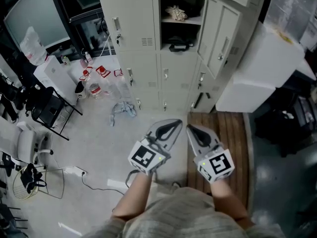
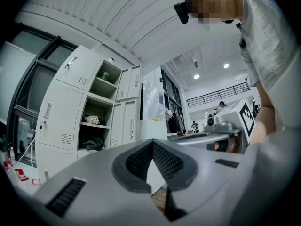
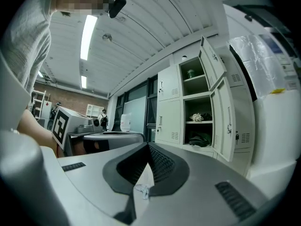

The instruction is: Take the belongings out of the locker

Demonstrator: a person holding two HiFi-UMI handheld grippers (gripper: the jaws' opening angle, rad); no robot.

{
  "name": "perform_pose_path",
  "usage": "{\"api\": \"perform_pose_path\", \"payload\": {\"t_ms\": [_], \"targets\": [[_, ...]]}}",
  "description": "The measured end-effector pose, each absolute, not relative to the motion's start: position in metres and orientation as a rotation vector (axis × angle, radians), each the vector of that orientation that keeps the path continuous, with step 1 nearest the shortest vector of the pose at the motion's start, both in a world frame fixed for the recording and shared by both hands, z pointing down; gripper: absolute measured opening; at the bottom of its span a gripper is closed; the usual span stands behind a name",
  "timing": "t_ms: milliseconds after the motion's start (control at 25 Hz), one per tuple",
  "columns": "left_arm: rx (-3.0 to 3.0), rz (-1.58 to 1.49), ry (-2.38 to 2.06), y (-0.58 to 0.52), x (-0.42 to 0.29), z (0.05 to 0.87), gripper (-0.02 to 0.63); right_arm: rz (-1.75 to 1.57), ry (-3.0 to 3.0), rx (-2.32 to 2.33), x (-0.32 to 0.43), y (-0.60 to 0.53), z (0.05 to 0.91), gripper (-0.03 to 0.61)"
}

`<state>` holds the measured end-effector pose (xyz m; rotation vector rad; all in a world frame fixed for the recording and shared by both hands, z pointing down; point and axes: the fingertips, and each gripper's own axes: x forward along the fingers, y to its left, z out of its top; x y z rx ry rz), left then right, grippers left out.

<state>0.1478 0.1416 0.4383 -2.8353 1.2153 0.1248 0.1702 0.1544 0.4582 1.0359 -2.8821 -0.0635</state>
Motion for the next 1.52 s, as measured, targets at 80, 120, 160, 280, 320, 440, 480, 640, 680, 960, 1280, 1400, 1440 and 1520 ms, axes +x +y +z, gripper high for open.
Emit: {"api": "perform_pose_path", "payload": {"t_ms": [80, 120, 160, 280, 320, 440, 480, 640, 680, 960, 1280, 1400, 1440, 1520], "targets": [[-2.833, 0.131, 1.219, 0.139, 0.141, 0.439, 0.003, -0.052, -2.873, 1.051, 0.166, 0.15, 0.459, 0.002], [-2.832, 0.132, 1.222, 0.137, 0.137, 0.439, 0.003, -0.041, -2.866, 1.053, 0.164, 0.147, 0.459, 0.002], [-2.833, 0.133, 1.224, 0.134, 0.134, 0.439, 0.003, -0.032, -2.859, 1.054, 0.161, 0.143, 0.46, 0.002], [-2.837, 0.136, 1.223, 0.124, 0.122, 0.439, 0.003, -0.046, -2.838, 1.048, 0.15, 0.133, 0.461, 0.002], [-2.838, 0.139, 1.221, 0.12, 0.118, 0.438, 0.003, -0.058, -2.832, 1.045, 0.146, 0.129, 0.46, 0.002], [-2.842, 0.133, 1.217, 0.103, 0.103, 0.436, 0.003, -0.075, -2.818, 1.044, 0.13, 0.114, 0.457, 0.002], [-2.843, 0.127, 1.211, 0.096, 0.098, 0.434, 0.003, -0.081, -2.821, 1.044, 0.124, 0.108, 0.455, 0.002], [-2.841, 0.092, 1.165, 0.068, 0.076, 0.429, 0.003, -0.09, -2.825, 1.038, 0.099, 0.081, 0.446, 0.002], [-2.842, 0.084, 1.153, 0.06, 0.07, 0.427, 0.003, -0.087, -2.826, 1.044, 0.093, 0.072, 0.444, 0.002], [-2.83, 0.062, 1.073, 0.0, 0.034, 0.408, 0.003, -0.125, -2.791, 1.181, 0.054, 0.011, 0.422, 0.002], [-2.81, 0.094, 0.992, -0.04, 0.016, 0.398, 0.003, -0.195, -2.753, 1.241, 0.026, -0.026, 0.413, 0.002], [-2.827, 0.117, 0.987, -0.053, 0.016, 0.4, 0.003, -0.21, -2.727, 1.245, 0.025, -0.04, 0.415, 0.002], [-2.837, 0.116, 0.987, -0.058, 0.017, 0.402, 0.003, -0.216, -2.725, 1.25, 0.026, -0.046, 0.415, 0.002], [-2.85, 0.103, 0.986, -0.069, 0.021, 0.406, 0.003, -0.22, -2.723, 1.264, 0.031, -0.058, 0.415, 0.002]]}}
